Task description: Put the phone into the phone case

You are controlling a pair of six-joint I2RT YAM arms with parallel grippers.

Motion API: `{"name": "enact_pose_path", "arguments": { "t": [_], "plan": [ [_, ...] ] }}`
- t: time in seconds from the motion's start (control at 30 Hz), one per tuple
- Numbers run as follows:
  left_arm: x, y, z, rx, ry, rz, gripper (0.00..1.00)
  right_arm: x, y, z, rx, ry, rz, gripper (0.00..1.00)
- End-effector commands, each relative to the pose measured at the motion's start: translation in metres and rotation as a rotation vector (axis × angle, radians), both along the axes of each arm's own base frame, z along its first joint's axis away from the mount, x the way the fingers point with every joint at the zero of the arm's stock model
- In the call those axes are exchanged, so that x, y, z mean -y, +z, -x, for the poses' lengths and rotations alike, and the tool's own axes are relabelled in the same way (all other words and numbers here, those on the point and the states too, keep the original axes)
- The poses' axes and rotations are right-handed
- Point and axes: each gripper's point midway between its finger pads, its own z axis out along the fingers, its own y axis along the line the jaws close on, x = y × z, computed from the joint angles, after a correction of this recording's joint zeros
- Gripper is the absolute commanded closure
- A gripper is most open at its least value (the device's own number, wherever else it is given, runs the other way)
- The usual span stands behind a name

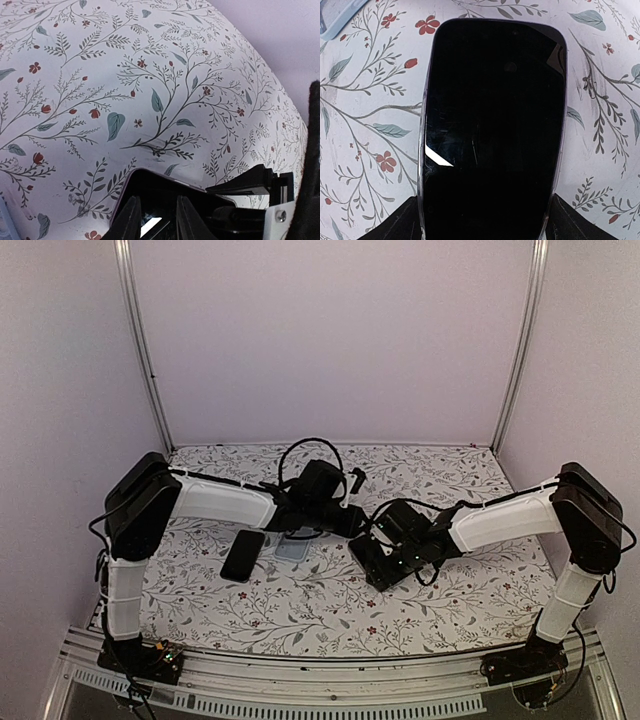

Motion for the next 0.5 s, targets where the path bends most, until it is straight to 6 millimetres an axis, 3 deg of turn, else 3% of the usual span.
{"name": "enact_pose_path", "arguments": {
  "t": [0.0, 0.1, 0.2, 0.33, 0.47],
  "plan": [
    [0.005, -0.051, 0.011, -0.122, -0.01, -0.082, 0.74, 0.015, -0.021, 0.017, -0.063, 0.026, 0.065, 0.21],
    [0.003, -0.098, 0.025, -0.249, -0.019, -0.156, 0.76, 0.014, -0.02, 0.017, -0.068, 0.029, 0.07, 0.21],
    [-0.001, -0.111, 0.03, -0.282, -0.007, -0.154, 0.76, 0.015, -0.02, 0.015, -0.062, 0.02, 0.077, 0.21],
    [-0.004, -0.103, 0.031, -0.276, 0.001, -0.152, 0.76, 0.013, -0.016, 0.014, -0.056, 0.018, 0.067, 0.21],
    [-0.003, -0.065, 0.029, -0.196, 0.001, -0.102, 0.76, 0.012, -0.012, 0.012, -0.047, 0.017, 0.06, 0.2]
  ]
}}
